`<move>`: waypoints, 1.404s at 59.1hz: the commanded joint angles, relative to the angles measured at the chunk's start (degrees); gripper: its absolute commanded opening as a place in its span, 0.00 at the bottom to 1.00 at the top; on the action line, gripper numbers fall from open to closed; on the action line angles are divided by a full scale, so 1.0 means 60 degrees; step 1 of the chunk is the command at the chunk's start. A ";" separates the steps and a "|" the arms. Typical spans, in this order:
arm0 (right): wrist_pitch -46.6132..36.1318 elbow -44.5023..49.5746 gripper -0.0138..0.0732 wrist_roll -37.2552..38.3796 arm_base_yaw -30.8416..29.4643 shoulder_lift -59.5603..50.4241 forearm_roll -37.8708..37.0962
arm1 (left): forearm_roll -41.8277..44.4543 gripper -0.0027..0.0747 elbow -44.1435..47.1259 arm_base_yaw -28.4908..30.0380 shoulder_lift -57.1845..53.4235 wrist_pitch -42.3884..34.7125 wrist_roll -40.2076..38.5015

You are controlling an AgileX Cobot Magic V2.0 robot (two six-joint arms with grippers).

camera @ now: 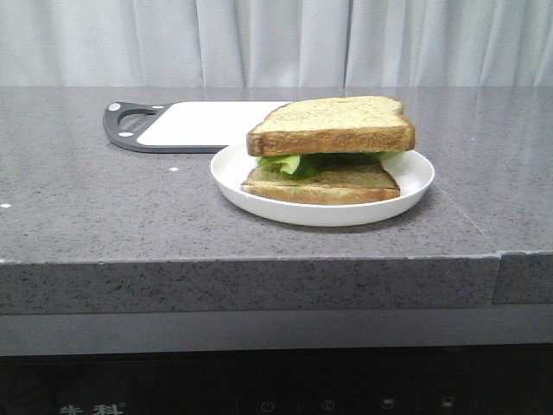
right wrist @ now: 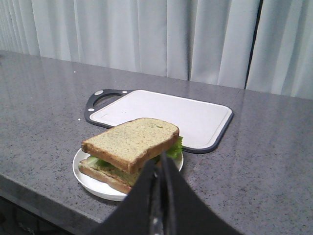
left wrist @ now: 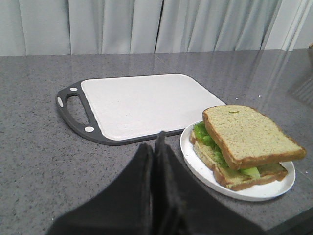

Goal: Left arm grabs bread, right arm adds lettuce

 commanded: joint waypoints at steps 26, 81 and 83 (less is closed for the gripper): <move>-0.0629 -0.0100 0.09 -0.0012 -0.0053 -0.0131 0.0017 | -0.0115 0.01 0.0613 0.0003 -0.1680 -0.0997 0.0033; -0.0629 -0.0100 0.09 -0.0012 -0.0045 -0.0131 0.0017 | 0.7695 0.01 0.0920 0.0102 -0.1821 -0.1069 -0.7630; -0.0629 -0.0100 0.09 -0.0012 -0.0045 -0.0131 0.0017 | 0.7529 0.01 0.1028 0.0139 -0.1939 -0.1069 -0.7458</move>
